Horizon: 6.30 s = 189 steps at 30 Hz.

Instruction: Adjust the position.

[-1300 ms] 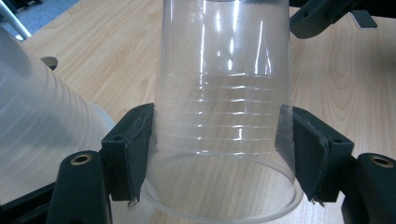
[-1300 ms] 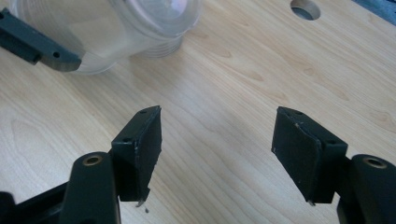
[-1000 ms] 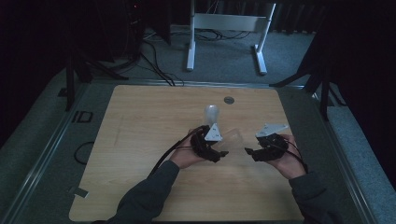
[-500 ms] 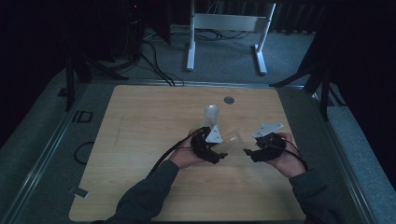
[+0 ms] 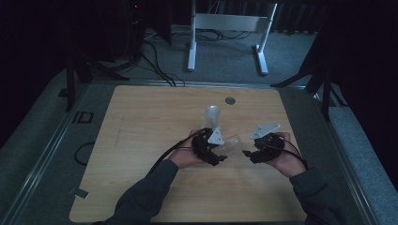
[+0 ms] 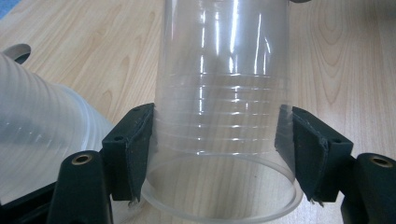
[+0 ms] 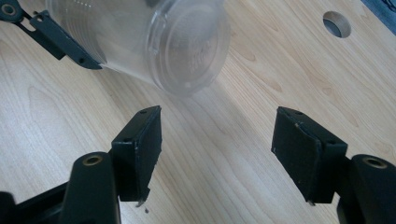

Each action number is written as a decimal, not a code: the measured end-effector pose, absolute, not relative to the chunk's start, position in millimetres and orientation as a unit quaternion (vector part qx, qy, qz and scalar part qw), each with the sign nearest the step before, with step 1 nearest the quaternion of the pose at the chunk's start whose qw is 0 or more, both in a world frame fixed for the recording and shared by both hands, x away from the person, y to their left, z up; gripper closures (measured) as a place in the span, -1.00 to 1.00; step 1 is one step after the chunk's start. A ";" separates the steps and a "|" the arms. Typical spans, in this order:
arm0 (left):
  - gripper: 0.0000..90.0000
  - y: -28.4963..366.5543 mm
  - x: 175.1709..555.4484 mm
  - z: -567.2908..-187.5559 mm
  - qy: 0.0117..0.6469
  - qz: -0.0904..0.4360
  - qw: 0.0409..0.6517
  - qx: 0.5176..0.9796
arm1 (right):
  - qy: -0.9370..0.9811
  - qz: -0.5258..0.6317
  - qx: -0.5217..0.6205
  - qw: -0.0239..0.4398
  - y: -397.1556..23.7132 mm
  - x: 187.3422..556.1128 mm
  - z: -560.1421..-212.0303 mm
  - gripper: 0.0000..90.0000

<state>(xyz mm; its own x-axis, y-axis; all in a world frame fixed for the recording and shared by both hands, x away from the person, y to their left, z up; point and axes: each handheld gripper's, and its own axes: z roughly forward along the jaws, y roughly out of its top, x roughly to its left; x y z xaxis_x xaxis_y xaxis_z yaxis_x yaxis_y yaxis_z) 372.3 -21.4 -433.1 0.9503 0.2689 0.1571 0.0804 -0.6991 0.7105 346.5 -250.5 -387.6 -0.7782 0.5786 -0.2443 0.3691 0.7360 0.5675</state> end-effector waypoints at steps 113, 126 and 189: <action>-0.33 -43.7 340.5 -441.3 -0.014 0.230 0.293 0.928 | 0.975 0.151 0.119 0.111 -210.5 355.2 -399.5 -0.24; -0.34 -43.5 339.8 -440.1 -0.030 0.240 0.280 0.929 | 0.976 0.150 0.119 0.107 -210.8 355.9 -401.3 -0.20; -0.66 -36.7 345.4 -423.5 0.052 0.226 0.371 0.899 | 0.950 0.199 0.201 0.135 -241.6 355.9 -410.4 -0.07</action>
<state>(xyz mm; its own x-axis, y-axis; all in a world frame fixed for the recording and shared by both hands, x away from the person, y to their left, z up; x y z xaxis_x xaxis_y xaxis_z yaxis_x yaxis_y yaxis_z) 345.4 -36.7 -423.5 0.8920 0.2619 0.3684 -0.0740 -0.7194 0.6907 355.9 -241.6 -410.4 -0.8824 0.4359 -0.1772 0.3282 0.8400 0.4320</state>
